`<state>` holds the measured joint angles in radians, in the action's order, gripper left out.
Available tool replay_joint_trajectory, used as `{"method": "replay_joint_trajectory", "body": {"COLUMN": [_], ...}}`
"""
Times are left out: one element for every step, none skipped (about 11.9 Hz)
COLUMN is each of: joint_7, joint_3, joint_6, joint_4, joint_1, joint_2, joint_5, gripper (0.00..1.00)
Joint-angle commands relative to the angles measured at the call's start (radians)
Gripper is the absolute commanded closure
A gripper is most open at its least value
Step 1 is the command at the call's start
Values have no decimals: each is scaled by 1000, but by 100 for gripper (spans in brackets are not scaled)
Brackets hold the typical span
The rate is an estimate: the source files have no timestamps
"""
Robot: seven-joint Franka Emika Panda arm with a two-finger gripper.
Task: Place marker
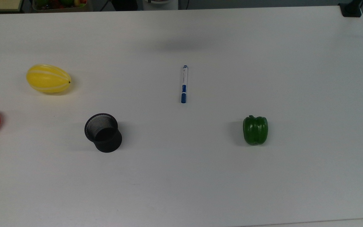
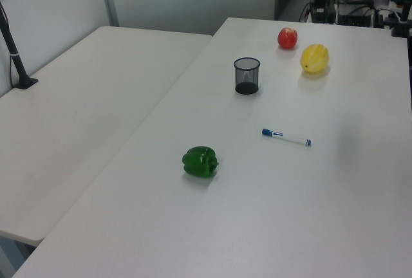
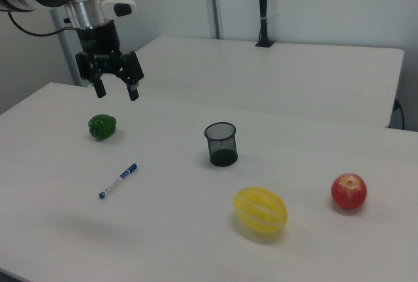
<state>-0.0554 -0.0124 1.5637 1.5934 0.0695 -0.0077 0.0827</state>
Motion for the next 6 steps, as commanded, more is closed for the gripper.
{"method": "replay_joint_trajectory", "body": {"joint_7": [-17, -11, -7, -1, 11, 44], "joint_3": [0, 5, 6, 9, 21, 46], "joint_6": [1, 4, 9, 10, 13, 30], "joint_4": [16, 16, 17, 17, 17, 17], "joint_1": [7, 10, 15, 18, 19, 18], "joint_2": [-11, -8, -6, -3, -3, -3], "joint_5": [-11, -11, -12, -12, -14, -18], "gripper": [0, 0, 0, 0, 0, 0]}}
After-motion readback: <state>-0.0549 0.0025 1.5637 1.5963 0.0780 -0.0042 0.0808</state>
